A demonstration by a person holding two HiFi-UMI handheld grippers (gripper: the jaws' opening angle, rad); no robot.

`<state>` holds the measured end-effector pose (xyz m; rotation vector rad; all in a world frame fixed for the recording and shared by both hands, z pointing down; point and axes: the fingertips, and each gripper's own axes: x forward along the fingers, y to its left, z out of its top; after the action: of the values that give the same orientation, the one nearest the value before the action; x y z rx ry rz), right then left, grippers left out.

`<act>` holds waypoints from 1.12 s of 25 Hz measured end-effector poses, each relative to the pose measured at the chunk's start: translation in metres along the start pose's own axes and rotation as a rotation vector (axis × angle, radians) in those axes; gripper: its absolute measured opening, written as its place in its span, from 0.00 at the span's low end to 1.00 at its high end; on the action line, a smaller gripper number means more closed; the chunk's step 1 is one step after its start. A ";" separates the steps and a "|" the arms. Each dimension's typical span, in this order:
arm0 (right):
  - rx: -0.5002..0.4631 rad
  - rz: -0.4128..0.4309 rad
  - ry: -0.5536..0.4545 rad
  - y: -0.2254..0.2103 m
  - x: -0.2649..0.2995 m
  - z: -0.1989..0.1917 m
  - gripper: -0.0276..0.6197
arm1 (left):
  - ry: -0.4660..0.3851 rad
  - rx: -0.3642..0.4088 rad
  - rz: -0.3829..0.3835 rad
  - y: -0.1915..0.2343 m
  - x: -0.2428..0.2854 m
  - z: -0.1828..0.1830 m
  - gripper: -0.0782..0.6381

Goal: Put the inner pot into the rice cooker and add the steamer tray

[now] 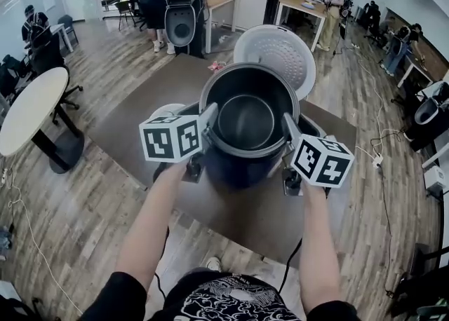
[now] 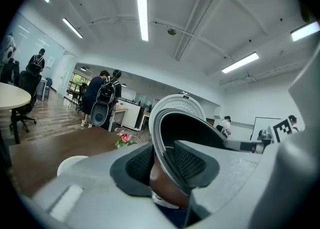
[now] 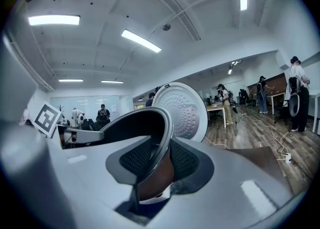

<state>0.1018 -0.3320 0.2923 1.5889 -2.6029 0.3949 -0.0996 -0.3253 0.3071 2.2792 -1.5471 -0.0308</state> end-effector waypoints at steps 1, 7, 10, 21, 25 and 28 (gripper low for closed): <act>0.009 -0.007 0.009 -0.002 0.003 -0.004 0.23 | 0.011 -0.003 -0.004 0.003 0.004 -0.003 0.29; 0.033 -0.055 0.039 -0.008 0.013 -0.026 0.23 | 0.052 -0.006 -0.021 0.015 0.019 -0.019 0.28; 0.048 -0.066 0.046 -0.008 0.019 -0.029 0.23 | 0.066 -0.010 -0.034 0.020 0.025 -0.021 0.28; 0.055 -0.062 0.138 -0.028 0.038 -0.068 0.24 | 0.143 -0.009 0.014 0.034 0.051 -0.058 0.28; 0.061 -0.057 0.177 -0.036 0.049 -0.081 0.24 | 0.172 -0.008 0.024 0.039 0.059 -0.070 0.29; 0.042 -0.043 0.198 -0.040 0.052 -0.088 0.25 | 0.185 -0.002 0.048 0.042 0.063 -0.079 0.29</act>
<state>0.1059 -0.3724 0.3939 1.5287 -2.4250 0.5753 -0.0944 -0.3722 0.4062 2.1741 -1.5040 0.1859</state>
